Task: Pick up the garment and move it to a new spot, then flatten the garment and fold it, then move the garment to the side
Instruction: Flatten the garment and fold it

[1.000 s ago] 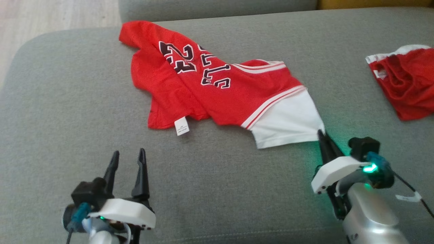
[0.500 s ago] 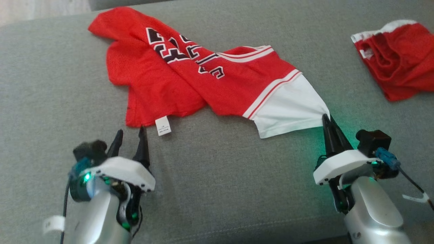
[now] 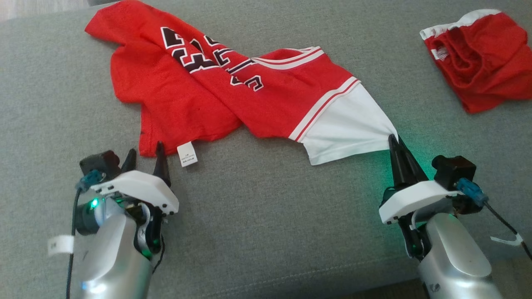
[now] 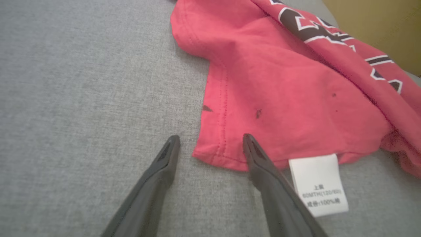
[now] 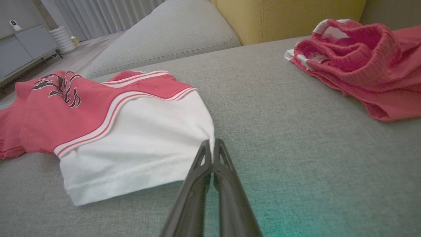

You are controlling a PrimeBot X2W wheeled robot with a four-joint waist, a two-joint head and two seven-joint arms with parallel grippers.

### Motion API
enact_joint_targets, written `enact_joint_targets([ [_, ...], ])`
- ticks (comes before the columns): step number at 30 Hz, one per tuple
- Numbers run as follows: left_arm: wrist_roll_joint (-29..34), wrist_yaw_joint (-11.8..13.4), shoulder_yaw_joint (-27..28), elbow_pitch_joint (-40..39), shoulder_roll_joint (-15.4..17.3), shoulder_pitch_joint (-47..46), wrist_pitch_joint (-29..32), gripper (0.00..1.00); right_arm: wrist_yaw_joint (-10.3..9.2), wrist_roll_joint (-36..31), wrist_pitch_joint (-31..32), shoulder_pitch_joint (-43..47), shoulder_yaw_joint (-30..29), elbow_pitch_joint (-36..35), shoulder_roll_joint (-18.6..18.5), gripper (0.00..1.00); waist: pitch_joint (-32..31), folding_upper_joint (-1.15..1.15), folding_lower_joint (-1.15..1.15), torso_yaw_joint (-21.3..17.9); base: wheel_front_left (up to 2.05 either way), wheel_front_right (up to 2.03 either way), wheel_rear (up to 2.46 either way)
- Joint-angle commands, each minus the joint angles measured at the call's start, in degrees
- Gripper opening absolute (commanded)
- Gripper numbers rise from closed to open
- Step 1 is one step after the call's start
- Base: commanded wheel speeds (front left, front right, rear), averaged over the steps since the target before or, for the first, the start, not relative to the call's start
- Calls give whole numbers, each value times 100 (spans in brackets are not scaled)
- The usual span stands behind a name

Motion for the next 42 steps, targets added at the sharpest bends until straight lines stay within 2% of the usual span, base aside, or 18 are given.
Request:
enact_joint_targets([
  [1, 5, 49, 119, 37, 181, -163, 134, 89, 37, 59, -99, -51, 138, -180, 7, 0, 8, 0, 0, -20, 0, 0, 0],
  [3, 42, 11, 20, 143, 201, -173, 300, 53, 37, 67, -102, -52, 152, -191, 7, 0, 6, 0, 0, -33, 0, 0, 0],
  [5, 83, -37, -95, 209, 214, -172, 484, 34, 37, 67, -104, -46, 153, -207, 7, 0, -4, 0, 0, -42, 0, 0, 0],
  [7, 115, -74, -187, 226, 227, -168, 623, 9, 37, 59, -105, -39, 143, -214, 7, 0, -24, 0, 0, -45, 0, 0, 0],
  [8, 125, -86, -218, 216, 233, -165, 663, 0, 37, 55, -106, -36, 138, -217, 7, 0, -36, 0, 0, -45, 0, 0, 0],
  [18, 89, -101, -174, -434, 328, -61, 305, 0, 37, -38, -117, -96, -17, -579, 7, 0, -283, 0, 0, 15, 0, 0, 0],
  [21, 127, -77, -164, -922, 393, 30, 127, 0, 37, -48, -118, -123, -134, -1017, 7, 0, -441, 0, 0, 54, 0, 0, 0],
  [30, 329, 136, 0, -3428, 699, 428, -338, 0, 37, -214, -120, 55, -534, -2801, 7, 0, -1103, 0, 0, 199, 0, 0, 0],
  [37, 732, 334, 91, -5540, 1149, 554, -40, 0, 37, -422, -120, 197, -566, -4323, -21, 0, -1491, 0, 0, 173, 0, 0, 0],
  [42, 1057, 291, 45, -6734, 1480, 267, 377, 0, 37, -535, -92, 192, -691, -5388, -126, 0, -1545, 0, 0, 144, 0, 0, 0],
])
